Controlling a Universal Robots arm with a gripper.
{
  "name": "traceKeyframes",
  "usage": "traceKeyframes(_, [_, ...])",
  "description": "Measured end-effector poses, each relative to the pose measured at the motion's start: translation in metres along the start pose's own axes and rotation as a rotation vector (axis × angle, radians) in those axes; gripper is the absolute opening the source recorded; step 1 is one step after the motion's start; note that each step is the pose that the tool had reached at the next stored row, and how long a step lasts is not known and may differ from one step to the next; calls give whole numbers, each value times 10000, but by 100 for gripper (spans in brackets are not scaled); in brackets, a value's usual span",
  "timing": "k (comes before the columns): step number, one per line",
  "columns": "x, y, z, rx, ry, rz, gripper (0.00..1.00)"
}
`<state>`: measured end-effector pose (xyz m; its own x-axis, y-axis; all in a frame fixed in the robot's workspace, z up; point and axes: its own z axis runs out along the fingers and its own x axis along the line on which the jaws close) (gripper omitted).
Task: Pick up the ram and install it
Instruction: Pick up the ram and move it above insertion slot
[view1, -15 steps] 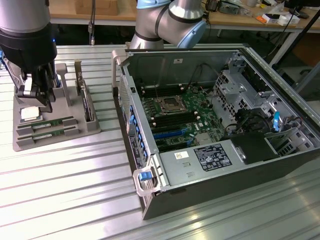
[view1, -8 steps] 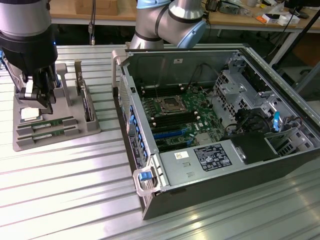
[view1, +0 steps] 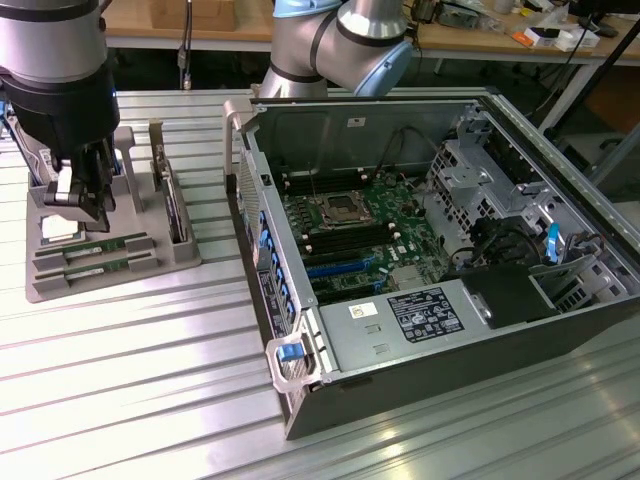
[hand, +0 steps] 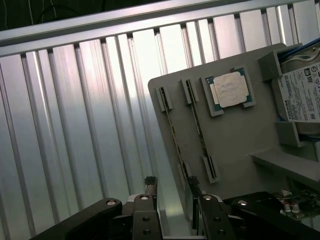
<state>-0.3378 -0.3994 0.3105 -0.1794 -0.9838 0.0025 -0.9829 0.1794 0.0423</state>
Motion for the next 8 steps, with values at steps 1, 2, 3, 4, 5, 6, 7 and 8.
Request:
traceKeyframes(1, [-3, -3, 4, -2, 2, -5, 36])
traceKeyframes(2, [-9, -5, 9, -2, 2, -9, 36])
traceKeyframes(3, [-14, -5, 12, -1, 2, -11, 36])
traceKeyframes(4, [-39, -4, 24, -2, 3, -21, 36])
traceKeyframes(5, [-53, -2, 32, -2, 3, -24, 36])
traceKeyframes(6, [-74, 2, 41, -1, 2, -25, 36])
traceKeyframes(7, [-86, 3, 48, 0, 2, -25, 36])
traceKeyframes(8, [-98, 5, 56, -2, 3, -25, 36])
